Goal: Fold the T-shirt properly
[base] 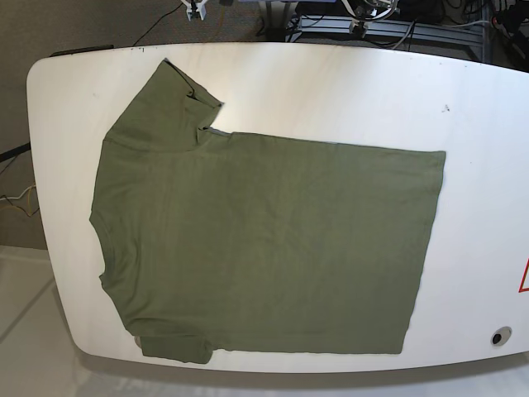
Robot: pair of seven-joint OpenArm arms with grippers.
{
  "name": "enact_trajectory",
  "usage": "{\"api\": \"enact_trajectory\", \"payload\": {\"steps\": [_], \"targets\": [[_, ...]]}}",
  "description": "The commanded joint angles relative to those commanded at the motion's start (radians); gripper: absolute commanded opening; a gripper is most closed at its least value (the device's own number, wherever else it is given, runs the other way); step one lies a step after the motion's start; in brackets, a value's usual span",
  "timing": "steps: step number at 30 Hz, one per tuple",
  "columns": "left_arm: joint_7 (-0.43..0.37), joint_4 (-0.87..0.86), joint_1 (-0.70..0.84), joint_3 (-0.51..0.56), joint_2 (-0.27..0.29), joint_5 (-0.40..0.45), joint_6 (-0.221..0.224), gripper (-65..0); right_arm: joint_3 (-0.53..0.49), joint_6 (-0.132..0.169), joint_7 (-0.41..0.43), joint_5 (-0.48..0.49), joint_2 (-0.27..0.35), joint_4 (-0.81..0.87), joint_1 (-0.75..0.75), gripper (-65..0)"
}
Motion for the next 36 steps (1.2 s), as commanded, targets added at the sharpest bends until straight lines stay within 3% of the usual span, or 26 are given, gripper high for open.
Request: {"api": "enact_trajectory", "payload": {"steps": [21, 36], "targets": [[0.000, 0.161, 0.137, 0.006, -0.059, 0.006, 0.007, -64.7, 0.000, -0.007, 0.015, -0.013, 0.064, 0.135, -0.177, -57.7], [0.029, 0.262, 0.193, 0.000, -0.071, 0.032, -0.101, -64.7, 0.002, 0.004, 0.023, -0.028, 0.077, 0.191, -0.221, -57.6]]}}
